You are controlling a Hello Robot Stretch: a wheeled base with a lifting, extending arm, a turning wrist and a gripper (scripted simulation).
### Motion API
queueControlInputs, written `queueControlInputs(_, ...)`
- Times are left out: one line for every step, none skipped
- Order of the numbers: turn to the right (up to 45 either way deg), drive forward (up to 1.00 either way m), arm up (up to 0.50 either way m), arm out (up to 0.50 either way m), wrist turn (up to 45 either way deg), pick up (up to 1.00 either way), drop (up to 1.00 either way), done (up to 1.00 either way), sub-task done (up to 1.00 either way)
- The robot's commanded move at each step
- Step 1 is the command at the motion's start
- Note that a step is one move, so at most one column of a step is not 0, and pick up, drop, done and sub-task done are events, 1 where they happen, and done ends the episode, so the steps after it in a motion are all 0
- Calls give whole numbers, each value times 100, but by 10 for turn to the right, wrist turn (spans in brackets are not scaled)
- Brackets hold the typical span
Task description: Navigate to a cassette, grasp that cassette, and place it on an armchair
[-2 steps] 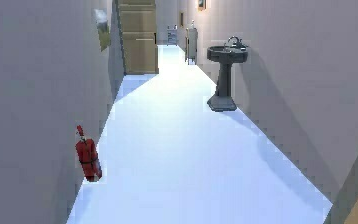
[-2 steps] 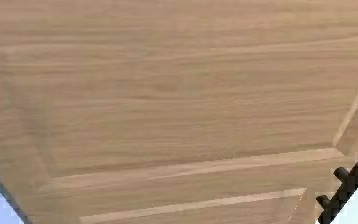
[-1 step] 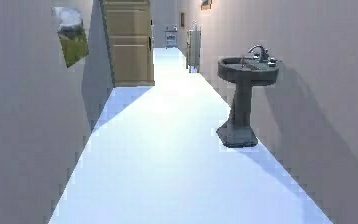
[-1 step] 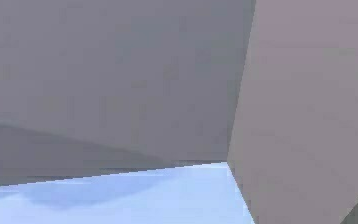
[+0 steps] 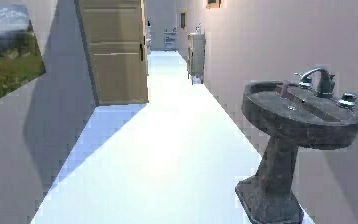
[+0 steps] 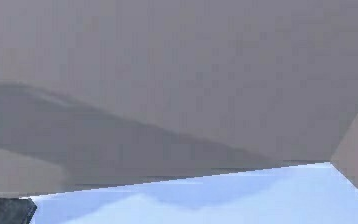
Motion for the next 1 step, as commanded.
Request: queueControlInputs(-30,0,0,0,0,0,0,0,0)
